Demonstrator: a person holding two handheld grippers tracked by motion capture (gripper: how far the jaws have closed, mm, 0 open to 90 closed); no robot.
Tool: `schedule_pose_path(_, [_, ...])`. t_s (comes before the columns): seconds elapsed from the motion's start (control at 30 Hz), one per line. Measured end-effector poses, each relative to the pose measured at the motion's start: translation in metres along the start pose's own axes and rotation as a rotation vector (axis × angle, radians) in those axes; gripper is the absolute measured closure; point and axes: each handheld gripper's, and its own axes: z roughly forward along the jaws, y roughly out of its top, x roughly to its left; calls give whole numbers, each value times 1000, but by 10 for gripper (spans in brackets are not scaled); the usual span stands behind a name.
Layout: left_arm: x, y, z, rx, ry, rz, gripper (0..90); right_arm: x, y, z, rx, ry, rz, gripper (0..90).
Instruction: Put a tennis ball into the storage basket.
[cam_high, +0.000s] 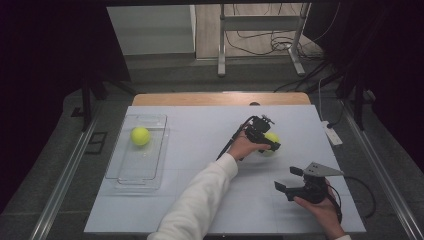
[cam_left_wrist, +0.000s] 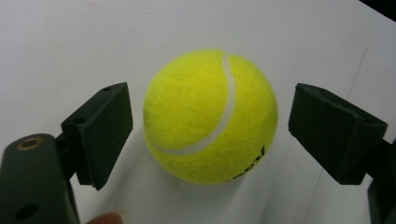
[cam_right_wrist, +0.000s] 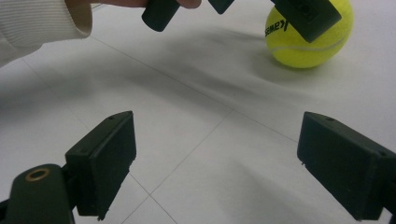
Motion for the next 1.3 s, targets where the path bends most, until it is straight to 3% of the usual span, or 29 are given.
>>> schedule_pose_path(0.3, [0,0,5,15,-5,1,153,0,0,0,0,0,0,125])
schedule_pose_path(0.57, [2,-1,6,24,2,-2,252,0,0,0,-1,-1,0,125])
schedule_pose_path(1.03, [-1,-1,5,27,17,5,269,-1,0,-1,-2,-5,1,125])
schedule_pose_path(1.3, [-1,-1,-1,17,-2,9,270,-1,0,-1,-2,-5,2,125])
